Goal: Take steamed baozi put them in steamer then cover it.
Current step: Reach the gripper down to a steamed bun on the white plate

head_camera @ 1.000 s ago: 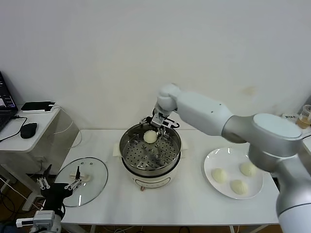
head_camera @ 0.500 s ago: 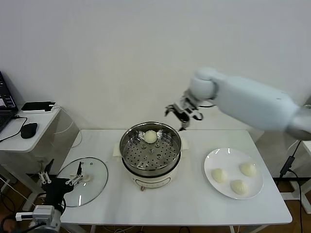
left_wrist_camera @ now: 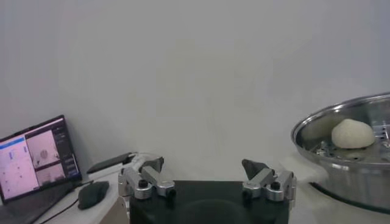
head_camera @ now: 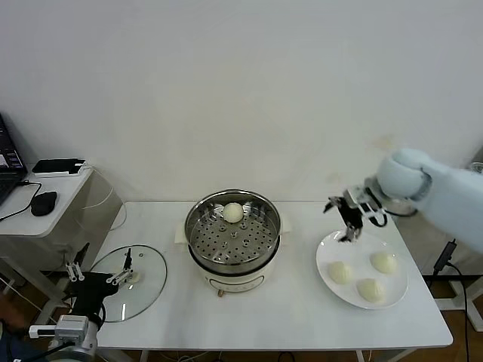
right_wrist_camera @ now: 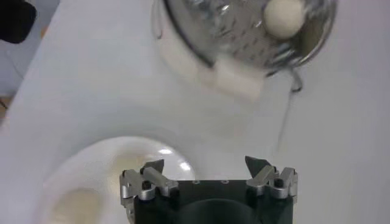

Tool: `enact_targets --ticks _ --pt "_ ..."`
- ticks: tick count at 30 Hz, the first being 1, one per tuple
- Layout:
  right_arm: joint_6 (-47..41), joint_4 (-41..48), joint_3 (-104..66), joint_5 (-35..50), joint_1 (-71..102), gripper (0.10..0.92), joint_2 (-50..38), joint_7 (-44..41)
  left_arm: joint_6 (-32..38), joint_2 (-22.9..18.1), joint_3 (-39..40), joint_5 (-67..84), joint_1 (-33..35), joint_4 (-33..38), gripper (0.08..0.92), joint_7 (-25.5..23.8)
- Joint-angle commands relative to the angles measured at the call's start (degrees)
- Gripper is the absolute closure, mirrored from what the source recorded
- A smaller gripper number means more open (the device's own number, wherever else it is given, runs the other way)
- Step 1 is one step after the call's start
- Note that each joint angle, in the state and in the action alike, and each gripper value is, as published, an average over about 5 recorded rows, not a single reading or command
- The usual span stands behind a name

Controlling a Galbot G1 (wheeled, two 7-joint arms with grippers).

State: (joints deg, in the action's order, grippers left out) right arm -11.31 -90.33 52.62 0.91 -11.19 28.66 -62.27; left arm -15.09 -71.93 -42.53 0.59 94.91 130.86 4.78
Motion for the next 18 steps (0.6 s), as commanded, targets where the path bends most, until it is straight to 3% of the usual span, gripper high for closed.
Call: enact_targets --ticks 1,18 --pt "-0.6 2.0 -11.3 -7.0 17.9 0.203 -2.8 -0.1 0.1 0.3 0.0 0.0 -0.1 -0.2 0.177 0.0" --pt "2.5 13.6 -13.8 -12.7 20.7 0.203 8.0 -0.1 0.1 0.0 -0.8 -0.8 0.5 -0.7 0.177 0.1"
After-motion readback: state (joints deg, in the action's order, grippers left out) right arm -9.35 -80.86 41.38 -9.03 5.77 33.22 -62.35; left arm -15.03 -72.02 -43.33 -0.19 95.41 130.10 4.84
